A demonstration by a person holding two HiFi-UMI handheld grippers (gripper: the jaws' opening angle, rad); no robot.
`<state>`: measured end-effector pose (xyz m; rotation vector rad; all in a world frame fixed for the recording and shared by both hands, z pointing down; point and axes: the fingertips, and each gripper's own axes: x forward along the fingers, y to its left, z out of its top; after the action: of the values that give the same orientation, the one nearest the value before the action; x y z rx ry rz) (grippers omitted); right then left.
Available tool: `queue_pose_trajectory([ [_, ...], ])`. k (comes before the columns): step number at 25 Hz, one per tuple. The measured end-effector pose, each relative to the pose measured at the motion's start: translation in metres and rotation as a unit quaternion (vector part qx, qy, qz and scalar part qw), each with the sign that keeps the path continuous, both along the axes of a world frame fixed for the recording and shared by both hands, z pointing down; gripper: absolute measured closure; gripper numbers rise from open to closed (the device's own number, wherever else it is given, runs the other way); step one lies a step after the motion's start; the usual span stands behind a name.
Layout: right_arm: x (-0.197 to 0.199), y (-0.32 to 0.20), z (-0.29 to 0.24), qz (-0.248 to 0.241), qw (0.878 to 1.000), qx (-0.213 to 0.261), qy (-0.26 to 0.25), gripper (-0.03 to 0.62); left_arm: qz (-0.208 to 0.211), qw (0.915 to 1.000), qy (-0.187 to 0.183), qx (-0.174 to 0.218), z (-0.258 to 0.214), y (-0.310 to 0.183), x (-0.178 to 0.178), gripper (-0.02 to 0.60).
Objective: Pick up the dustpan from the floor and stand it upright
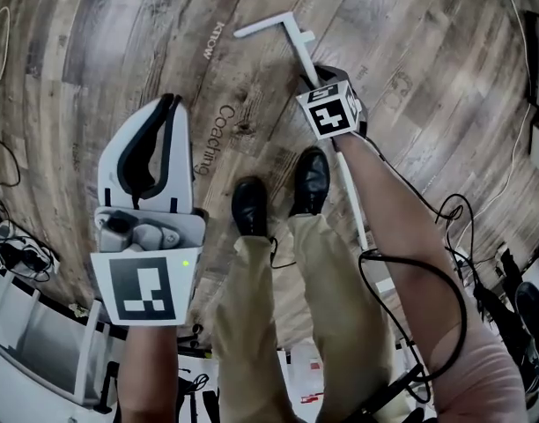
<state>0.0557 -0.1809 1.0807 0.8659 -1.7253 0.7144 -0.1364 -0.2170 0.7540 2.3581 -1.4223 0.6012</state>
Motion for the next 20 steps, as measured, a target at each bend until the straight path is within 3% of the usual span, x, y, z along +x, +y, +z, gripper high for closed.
queue_pose_trajectory([
  [3, -0.003, 0.0, 0.003, -0.006, 1.0, 0.0, 0.002, 0.484, 0.002, 1.0, -0.003, -0.002, 0.001, 0.005, 0.001, 0.557],
  [9, 0.0, -0.006, -0.02, 0.002, 1.0, 0.004, 0.0, 0.488, 0.0, 1.0, 0.0, -0.001, -0.014, 0.003, 0.004, 0.557],
  [20, 0.032, -0.035, -0.152, 0.031, 0.998, 0.061, -0.002, 0.49, -0.001, 0.9992, 0.019, 0.036, -0.126, -0.005, 0.025, 0.557],
])
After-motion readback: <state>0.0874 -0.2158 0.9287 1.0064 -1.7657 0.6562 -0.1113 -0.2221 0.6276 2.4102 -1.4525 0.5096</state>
